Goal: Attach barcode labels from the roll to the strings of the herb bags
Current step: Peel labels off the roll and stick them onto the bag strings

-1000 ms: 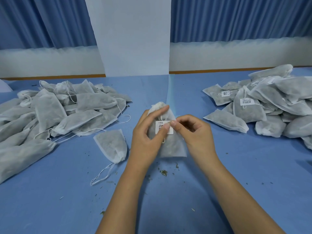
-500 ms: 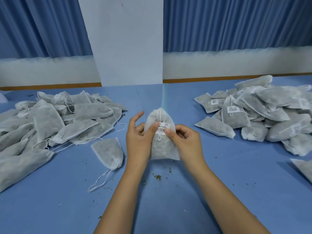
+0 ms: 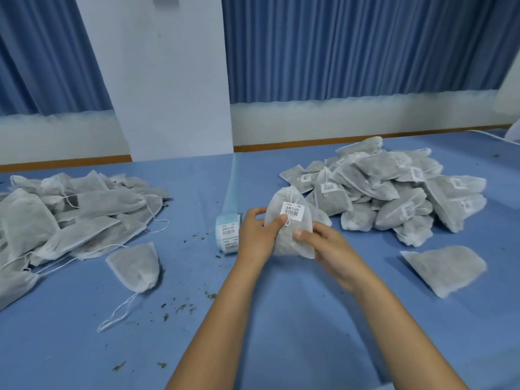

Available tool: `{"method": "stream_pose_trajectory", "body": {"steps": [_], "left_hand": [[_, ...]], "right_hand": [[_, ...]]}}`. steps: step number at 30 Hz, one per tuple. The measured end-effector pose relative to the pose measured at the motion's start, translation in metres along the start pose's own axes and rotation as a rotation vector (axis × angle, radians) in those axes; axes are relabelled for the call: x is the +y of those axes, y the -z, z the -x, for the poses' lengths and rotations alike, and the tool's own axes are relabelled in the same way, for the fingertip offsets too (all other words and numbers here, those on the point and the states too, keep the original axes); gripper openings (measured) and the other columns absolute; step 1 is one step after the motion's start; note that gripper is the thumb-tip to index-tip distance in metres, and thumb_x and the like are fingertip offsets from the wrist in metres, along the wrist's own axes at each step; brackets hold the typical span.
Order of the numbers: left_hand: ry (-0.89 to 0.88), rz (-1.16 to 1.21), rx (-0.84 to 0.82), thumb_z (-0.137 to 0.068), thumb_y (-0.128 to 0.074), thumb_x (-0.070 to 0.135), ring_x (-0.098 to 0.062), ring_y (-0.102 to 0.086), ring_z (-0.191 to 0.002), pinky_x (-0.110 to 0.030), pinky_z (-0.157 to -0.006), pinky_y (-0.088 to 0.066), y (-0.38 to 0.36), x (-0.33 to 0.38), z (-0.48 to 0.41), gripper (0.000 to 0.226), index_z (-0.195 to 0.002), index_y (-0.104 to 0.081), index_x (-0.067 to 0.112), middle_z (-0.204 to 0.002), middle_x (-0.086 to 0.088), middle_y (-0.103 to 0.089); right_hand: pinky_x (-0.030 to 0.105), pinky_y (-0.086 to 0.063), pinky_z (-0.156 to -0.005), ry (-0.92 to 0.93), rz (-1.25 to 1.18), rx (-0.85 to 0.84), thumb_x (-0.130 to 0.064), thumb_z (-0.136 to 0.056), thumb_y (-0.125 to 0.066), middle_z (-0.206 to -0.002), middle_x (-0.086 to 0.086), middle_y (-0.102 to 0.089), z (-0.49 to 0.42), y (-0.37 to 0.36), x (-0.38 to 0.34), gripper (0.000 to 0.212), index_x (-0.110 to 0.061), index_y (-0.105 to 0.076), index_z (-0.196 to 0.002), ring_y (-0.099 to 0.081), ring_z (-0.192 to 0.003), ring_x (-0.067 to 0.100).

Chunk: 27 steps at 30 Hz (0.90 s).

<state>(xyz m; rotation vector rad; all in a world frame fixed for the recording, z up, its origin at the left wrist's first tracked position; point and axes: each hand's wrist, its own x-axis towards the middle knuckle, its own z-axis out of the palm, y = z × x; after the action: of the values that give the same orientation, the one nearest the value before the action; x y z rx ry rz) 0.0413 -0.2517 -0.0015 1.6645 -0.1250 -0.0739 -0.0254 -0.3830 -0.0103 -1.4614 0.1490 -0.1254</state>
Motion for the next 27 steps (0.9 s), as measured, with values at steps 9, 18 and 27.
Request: {"method": "stream_pose_trajectory", "body": {"steps": [9, 18, 27], "left_hand": [[0.115, 0.314, -0.085, -0.097, -0.052, 0.042, -0.019, -0.062, -0.102, -0.037, -0.104, -0.045, -0.054, 0.024, -0.016, 0.069, -0.152, -0.02, 0.018, -0.118, 0.0, -0.058], [-0.024, 0.01, -0.169, -0.1, -0.048, 0.024, -0.019, -0.062, -0.108, -0.036, -0.102, -0.046, -0.04, -0.006, -0.007, 0.02, -0.111, -0.062, 0.013, -0.108, -0.003, -0.066], [-0.393, -0.203, 0.248, -0.094, -0.05, 0.005, -0.015, -0.058, -0.1, -0.011, -0.083, -0.041, 0.041, -0.018, 0.011, 0.021, -0.108, -0.064, 0.01, -0.107, 0.0, -0.062]], "right_hand": [[0.016, -0.054, -0.078, 0.118, -0.567, 0.329, -0.004, -0.093, -0.057, -0.099, 0.009, -0.066, -0.046, 0.043, -0.036, 0.009, 0.001, -0.061, -0.1, -0.064, -0.094, 0.015], [0.019, -0.054, -0.07, 0.032, -0.182, 0.213, 0.011, -0.089, -0.045, -0.092, 0.022, -0.066, -0.043, -0.005, 0.002, 0.019, 0.01, -0.064, -0.095, -0.066, -0.076, 0.021], [0.021, -0.048, -0.067, 0.084, -0.159, 0.016, 0.006, -0.087, -0.055, -0.07, 0.007, -0.065, -0.026, -0.113, 0.012, 0.023, -0.007, -0.064, -0.07, -0.061, -0.067, 0.013]]}}
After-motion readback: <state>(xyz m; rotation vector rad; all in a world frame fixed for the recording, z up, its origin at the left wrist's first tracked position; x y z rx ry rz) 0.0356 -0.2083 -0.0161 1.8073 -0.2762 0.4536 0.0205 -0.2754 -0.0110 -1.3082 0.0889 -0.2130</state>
